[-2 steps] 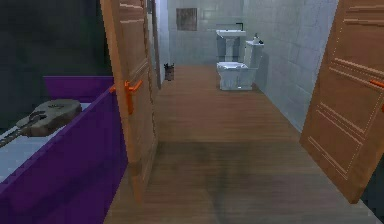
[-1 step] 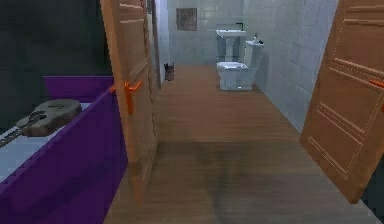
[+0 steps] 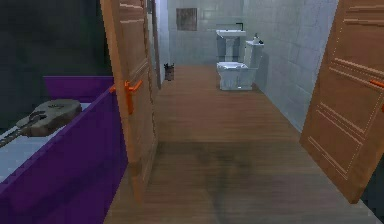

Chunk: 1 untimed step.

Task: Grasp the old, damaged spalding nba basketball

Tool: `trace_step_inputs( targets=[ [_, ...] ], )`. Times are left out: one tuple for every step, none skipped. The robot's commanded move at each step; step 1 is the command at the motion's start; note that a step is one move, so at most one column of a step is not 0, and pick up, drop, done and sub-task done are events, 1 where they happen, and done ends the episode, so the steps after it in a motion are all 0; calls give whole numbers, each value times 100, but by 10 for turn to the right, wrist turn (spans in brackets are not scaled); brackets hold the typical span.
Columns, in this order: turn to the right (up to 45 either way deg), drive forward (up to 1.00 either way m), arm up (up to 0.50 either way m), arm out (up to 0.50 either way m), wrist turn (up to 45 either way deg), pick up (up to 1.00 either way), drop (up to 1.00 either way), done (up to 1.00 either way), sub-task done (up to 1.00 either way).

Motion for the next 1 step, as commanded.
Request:
trace_step_inputs(
  targets=[
    [0, 0, 0, 0, 240, 0, 0, 0, 0]
  ],
)
